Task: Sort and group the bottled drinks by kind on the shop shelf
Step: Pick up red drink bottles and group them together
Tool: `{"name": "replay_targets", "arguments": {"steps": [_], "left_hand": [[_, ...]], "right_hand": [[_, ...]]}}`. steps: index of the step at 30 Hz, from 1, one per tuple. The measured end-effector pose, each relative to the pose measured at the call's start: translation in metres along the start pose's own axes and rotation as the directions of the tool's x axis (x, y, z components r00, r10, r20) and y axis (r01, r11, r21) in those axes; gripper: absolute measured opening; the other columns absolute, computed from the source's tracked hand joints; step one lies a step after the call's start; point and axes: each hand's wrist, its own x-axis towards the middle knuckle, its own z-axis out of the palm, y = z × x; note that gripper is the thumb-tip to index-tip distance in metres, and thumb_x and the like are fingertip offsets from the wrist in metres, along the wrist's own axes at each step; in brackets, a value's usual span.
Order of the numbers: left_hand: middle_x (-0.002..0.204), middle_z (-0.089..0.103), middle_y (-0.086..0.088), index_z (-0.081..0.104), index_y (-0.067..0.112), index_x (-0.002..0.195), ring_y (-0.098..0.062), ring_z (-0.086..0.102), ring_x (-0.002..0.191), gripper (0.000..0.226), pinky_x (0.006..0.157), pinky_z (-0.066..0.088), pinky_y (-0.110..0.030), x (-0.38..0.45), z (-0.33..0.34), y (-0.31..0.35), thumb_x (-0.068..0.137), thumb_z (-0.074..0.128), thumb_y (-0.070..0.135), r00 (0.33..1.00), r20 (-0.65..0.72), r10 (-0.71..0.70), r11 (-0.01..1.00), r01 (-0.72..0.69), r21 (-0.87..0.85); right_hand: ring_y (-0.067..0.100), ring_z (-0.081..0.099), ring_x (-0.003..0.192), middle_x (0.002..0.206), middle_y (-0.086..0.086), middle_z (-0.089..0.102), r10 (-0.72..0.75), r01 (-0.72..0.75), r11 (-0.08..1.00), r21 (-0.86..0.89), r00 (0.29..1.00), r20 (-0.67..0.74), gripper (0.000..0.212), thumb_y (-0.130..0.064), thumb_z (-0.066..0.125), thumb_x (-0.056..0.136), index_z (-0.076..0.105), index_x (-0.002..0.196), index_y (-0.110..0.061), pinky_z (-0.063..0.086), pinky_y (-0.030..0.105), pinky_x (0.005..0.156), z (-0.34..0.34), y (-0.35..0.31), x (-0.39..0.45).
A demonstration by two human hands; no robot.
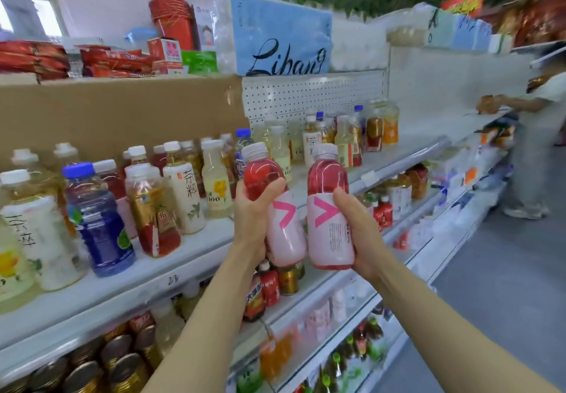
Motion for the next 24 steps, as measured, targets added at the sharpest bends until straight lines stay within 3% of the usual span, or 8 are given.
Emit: {"name": "replay_targets", "arguments": {"steps": [3,7,12,15,18,21,24], "left_hand": [[0.115,0.066,-0.025,0.057,0.017,0.123,-0.044,0.068,0.098,0.076,0.087,0.056,-0.063,0.029,0.024,-0.024,0.059,0.088,0.043,1.0,0.026,-0.008,1.0,0.008,0.008],[0.11,0.069,-0.018,0.057,0.016,0.126,-0.038,0.07,0.095,0.077,0.086,0.057,-0.059,0.078,0.059,-0.057,0.06,0.088,0.039,0.997,0.081,-0.01,1.0,0.012,-0.016],[0.107,0.071,-0.015,0.061,0.022,0.12,-0.037,0.069,0.091,0.07,0.085,0.057,-0.06,0.13,0.116,-0.099,0.058,0.089,0.041,0.989,0.137,-0.059,0.998,0.062,-0.02],[0.107,0.073,-0.013,0.06,0.02,0.122,-0.034,0.071,0.091,0.07,0.084,0.059,-0.055,0.158,0.151,-0.122,0.06,0.087,0.037,0.986,0.154,-0.059,0.998,0.058,0.01],[0.109,0.073,-0.012,0.06,0.022,0.122,-0.033,0.072,0.096,0.071,0.087,0.058,-0.057,0.184,0.184,-0.15,0.06,0.088,0.041,0.987,0.152,-0.053,0.998,0.046,0.049],[0.109,0.072,-0.01,0.059,0.028,0.12,-0.032,0.072,0.096,0.072,0.086,0.059,-0.057,0.209,0.222,-0.18,0.057,0.088,0.047,0.991,0.127,-0.043,0.996,0.033,0.079],[0.109,0.072,-0.006,0.056,0.028,0.124,-0.024,0.074,0.092,0.072,0.076,0.062,-0.04,0.236,0.26,-0.201,0.061,0.087,0.044,0.997,0.071,-0.01,0.995,0.004,0.096]], "right_hand": [[0.036,0.066,0.089,0.104,0.022,0.064,-0.001,-0.001,0.999,-0.035,0.999,-0.034,0.107,-0.063,0.09,0.048,0.052,0.127,-0.001,0.058,0.05,0.077,-0.029,-0.001,0.027],[0.03,0.071,0.078,0.091,0.016,0.071,-0.036,0.029,0.996,-0.083,0.996,-0.08,0.095,-0.064,0.093,0.036,0.059,0.107,-0.01,0.059,0.043,0.066,-0.071,-0.009,0.07],[0.041,0.066,0.093,0.106,0.026,0.068,-0.072,0.057,0.992,-0.109,0.987,-0.147,0.103,-0.055,0.097,0.033,0.061,0.117,-0.008,0.057,0.055,0.082,-0.131,-0.025,0.122],[0.041,0.066,0.093,0.104,0.026,0.068,-0.08,0.058,0.989,-0.133,0.982,-0.173,0.107,-0.054,0.098,0.035,0.06,0.12,-0.002,0.057,0.051,0.079,-0.168,-0.034,0.15],[0.031,0.07,0.081,0.095,0.018,0.071,-0.109,0.084,0.987,-0.136,0.976,-0.189,0.103,-0.053,0.098,0.03,0.062,0.115,-0.006,0.058,0.041,0.068,-0.205,-0.042,0.177],[0.025,0.07,0.078,0.092,0.013,0.072,-0.118,0.097,0.987,-0.132,0.98,-0.159,0.092,-0.048,0.098,0.036,0.063,0.112,-0.011,0.057,0.038,0.065,-0.249,-0.054,0.209],[0.026,0.071,0.079,0.093,0.013,0.072,-0.098,0.078,0.984,-0.162,0.988,-0.122,0.076,-0.038,0.089,0.052,0.061,0.117,-0.011,0.058,0.038,0.066,-0.299,-0.069,0.247]]}}
